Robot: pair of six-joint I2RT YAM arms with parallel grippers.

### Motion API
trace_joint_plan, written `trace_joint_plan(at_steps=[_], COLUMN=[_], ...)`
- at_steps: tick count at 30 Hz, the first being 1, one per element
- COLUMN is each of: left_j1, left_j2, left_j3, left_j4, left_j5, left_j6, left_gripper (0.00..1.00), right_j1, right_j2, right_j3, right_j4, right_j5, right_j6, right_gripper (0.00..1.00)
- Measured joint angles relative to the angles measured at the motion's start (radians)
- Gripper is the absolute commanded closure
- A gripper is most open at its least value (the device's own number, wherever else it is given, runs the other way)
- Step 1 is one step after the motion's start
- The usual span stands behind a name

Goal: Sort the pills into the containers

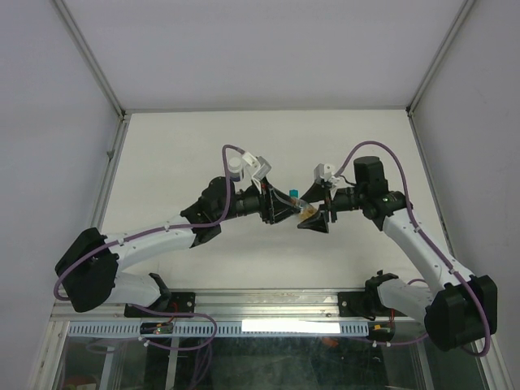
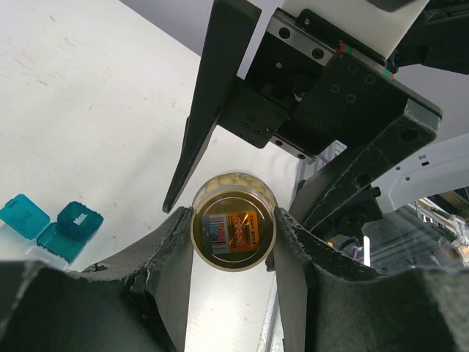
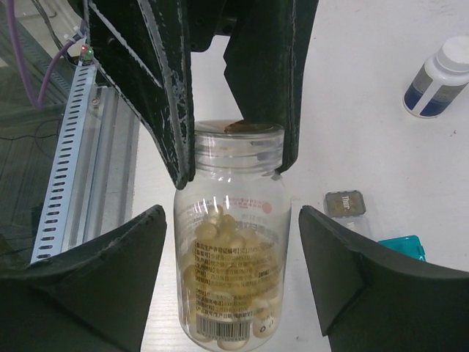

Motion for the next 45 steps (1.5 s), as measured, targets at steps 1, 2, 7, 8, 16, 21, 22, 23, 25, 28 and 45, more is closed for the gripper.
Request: trace_joint_plan(at_steps=[1,2,7,8,16,21,22,23,25,28,45], left_j1=[0.0,0.0,0.0,0.0,0.013,0.035,0.047,0.056,0.087,0.126,0.098], left_j2=[0.003,0.004,0.005,0.005,0.005,0.005,0.005,0.002,-0.009,-0.03,-0.077], left_j3=[0.002,0.005,0.012,0.012,0.012,0.003,-0.01,-0.024,-0.062,-0.114,-0.056], left_j4=[-0.002,-0.003,-0.003,-0.003,-0.002,0.037,0.067,0.092,0.148,0.222,0.134], left_j5=[-0.002,-0.007,-0.021,-0.021,-0.031,-0.002,0.014,0.025,0.053,0.105,0.278], left_j6=[-0.002,-0.005,-0.02,-0.021,-0.033,-0.061,-0.076,-0.09,-0.119,-0.151,0.237], left_gripper=[1.0,1.0,1.0,1.0,0.96,0.35,0.2,0.1,0.01,0.01,0.11], right_j1=[0.008,0.014,0.042,0.045,0.059,0.059,0.057,0.056,0.047,0.026,0.014], right_j2=[0.003,0.006,0.019,0.021,0.027,0.036,0.037,0.037,0.037,0.037,0.048], right_j3=[0.0,0.0,0.0,0.0,0.003,0.031,0.038,0.041,0.045,0.046,0.047], right_j4=[0.005,0.01,0.03,0.031,0.037,0.016,0.013,0.008,-0.01,-0.042,-0.13], right_j5=[0.011,0.021,0.074,0.08,0.101,0.097,0.092,0.082,0.058,0.033,0.013], right_j6=[0.003,0.007,0.026,0.029,0.04,0.036,0.035,0.032,0.021,0.0,-0.105], right_gripper=[0.26,0.28,0.36,0.39,1.0,1.0,1.0,1.0,1.0,1.0,1.0])
